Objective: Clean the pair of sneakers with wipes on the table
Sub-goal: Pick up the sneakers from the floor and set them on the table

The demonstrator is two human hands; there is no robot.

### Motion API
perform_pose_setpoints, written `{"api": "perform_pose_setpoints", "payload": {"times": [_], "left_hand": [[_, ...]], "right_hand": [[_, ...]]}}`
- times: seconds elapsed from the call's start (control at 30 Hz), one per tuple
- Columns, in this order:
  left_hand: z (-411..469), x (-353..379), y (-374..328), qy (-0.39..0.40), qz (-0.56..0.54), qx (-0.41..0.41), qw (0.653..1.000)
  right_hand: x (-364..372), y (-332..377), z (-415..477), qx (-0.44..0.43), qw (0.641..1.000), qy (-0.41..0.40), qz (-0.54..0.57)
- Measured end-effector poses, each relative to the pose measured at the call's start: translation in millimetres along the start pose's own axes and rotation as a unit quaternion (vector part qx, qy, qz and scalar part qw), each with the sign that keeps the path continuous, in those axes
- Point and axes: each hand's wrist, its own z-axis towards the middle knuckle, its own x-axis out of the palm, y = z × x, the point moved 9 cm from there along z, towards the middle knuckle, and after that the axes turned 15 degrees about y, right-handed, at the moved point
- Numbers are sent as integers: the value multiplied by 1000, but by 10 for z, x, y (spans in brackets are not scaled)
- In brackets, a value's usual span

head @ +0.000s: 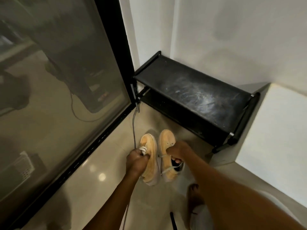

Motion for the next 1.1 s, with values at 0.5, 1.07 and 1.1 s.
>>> {"api": "perform_pose_setpoints", "payload": {"times": [0.5, 1.07, 1.1], "left_hand": [[-1427, -251, -1925, -72, 86, 200, 973], [-2598, 1884, -3648, 31, 183, 421, 888], [-2662, 2074, -3682, 44, 187, 427, 883]], "right_hand": [[-1040, 506, -1895, -160, 979, -124, 3], [-2426, -1421, -3573, -145, 921, -349, 100], [-2473, -1609, -3610, -134, 919, -355, 108]]}}
